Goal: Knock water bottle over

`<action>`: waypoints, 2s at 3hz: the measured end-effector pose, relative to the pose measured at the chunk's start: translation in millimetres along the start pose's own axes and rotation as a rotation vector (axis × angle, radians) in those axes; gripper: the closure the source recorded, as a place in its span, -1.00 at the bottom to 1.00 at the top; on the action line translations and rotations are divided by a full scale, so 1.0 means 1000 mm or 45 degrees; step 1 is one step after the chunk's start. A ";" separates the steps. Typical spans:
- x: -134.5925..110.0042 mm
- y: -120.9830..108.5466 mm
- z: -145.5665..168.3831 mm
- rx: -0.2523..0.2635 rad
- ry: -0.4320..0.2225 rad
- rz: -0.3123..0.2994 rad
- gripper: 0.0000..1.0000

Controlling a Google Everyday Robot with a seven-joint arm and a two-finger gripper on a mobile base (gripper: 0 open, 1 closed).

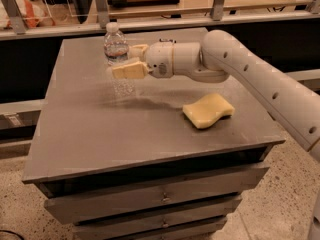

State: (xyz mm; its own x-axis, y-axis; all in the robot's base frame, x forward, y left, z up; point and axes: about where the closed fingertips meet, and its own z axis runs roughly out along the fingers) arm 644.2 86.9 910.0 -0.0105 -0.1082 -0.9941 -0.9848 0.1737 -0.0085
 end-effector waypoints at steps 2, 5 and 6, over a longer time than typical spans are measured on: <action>-0.024 0.004 0.012 -0.048 0.159 -0.065 0.74; -0.023 -0.009 -0.062 -0.054 1.013 -0.351 1.00; -0.016 -0.002 -0.080 -0.070 1.209 -0.458 1.00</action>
Offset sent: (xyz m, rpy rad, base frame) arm 0.0173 -0.0285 0.0246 -0.5026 -0.0594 0.0236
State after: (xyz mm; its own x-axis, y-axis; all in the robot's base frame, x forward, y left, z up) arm 632.3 10.1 935.0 0.1780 -0.8818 -0.4368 -0.9631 -0.0651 -0.2611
